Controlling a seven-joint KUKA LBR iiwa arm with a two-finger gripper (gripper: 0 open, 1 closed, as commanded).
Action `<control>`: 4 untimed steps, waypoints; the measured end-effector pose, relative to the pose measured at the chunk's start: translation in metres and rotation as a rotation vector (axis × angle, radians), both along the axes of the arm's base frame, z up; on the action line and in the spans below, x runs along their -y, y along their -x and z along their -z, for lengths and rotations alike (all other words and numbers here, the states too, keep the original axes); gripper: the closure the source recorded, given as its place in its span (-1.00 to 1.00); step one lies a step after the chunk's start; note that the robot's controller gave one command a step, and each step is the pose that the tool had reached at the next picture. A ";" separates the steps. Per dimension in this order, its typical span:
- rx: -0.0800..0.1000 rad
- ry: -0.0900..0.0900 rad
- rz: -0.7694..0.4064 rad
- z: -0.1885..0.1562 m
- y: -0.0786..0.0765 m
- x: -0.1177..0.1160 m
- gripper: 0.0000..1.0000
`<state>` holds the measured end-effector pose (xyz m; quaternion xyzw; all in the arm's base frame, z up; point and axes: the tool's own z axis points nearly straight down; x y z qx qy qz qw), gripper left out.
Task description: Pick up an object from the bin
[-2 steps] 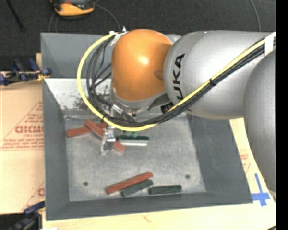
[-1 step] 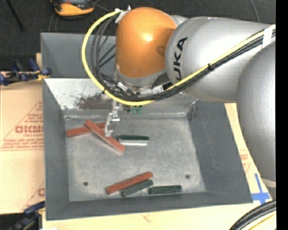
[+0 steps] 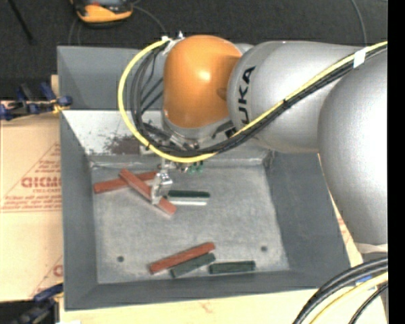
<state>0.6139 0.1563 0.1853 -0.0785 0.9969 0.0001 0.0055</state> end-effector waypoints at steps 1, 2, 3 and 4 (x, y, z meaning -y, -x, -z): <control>-0.012 0.000 0.005 0.030 0.010 0.022 -1.00; -0.005 -0.002 0.085 0.102 -0.031 0.036 1.00; -0.005 -0.002 0.086 0.102 -0.031 0.036 1.00; -0.006 -0.002 0.147 -0.044 -0.031 0.033 1.00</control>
Offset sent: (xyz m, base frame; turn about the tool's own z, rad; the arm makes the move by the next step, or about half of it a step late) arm 0.0284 -0.0353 -0.1049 0.0825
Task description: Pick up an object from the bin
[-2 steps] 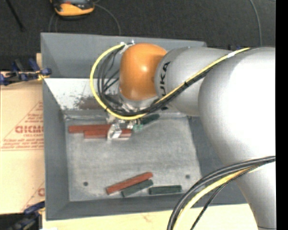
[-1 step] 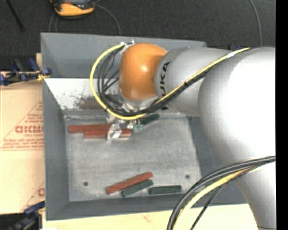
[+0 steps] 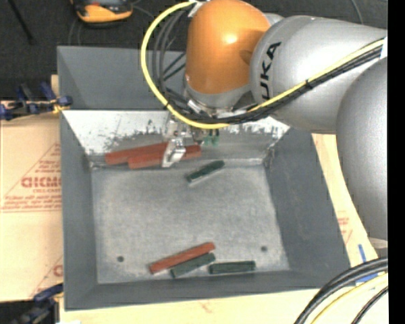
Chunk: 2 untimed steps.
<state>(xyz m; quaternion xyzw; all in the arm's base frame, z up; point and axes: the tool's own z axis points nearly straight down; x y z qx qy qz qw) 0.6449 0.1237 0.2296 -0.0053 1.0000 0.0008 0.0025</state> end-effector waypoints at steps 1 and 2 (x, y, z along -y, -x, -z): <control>-0.002 0.000 0.000 0.001 0.000 0.000 -1.00; -0.002 0.000 0.002 0.001 0.000 0.000 1.00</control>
Offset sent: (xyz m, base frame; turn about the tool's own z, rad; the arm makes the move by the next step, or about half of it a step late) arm 0.0000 0.0000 0.0000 0.0000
